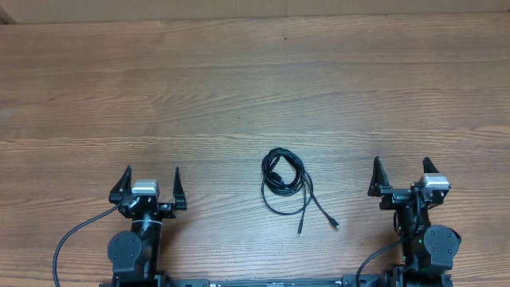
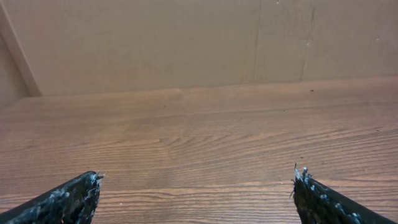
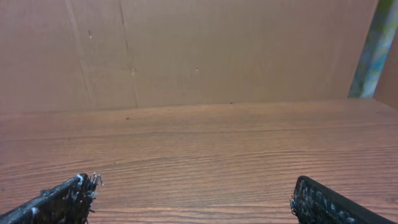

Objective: Untangle cables

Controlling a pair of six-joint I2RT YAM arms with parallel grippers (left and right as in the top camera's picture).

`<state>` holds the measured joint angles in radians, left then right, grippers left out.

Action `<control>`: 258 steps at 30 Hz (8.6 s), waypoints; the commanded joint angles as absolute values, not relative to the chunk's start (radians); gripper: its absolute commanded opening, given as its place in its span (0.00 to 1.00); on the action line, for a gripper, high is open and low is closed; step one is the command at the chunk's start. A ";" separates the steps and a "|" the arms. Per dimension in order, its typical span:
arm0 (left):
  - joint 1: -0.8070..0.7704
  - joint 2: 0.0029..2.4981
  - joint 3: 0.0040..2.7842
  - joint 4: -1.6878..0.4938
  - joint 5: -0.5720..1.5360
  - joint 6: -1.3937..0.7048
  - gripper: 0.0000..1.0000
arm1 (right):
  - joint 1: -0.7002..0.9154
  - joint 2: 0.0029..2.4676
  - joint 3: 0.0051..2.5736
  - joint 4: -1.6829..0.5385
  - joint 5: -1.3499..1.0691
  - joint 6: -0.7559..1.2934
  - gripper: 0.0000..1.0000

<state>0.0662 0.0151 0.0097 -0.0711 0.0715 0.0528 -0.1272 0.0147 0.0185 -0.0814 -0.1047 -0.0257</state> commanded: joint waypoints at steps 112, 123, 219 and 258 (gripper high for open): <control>-0.275 1.006 1.107 -0.642 0.411 -0.101 1.00 | -0.119 0.003 0.008 -0.076 -0.109 -0.019 1.00; -0.434 1.314 1.107 -0.557 0.471 -0.131 0.98 | -0.119 0.003 0.008 -0.076 -0.109 -0.019 1.00; -0.432 1.741 1.114 -0.544 0.125 0.338 0.66 | -0.119 0.003 0.008 -0.076 -0.109 -0.019 1.00; -0.432 1.909 1.113 -0.490 0.132 0.253 0.25 | -0.119 0.003 0.008 -0.076 -0.109 -0.019 1.00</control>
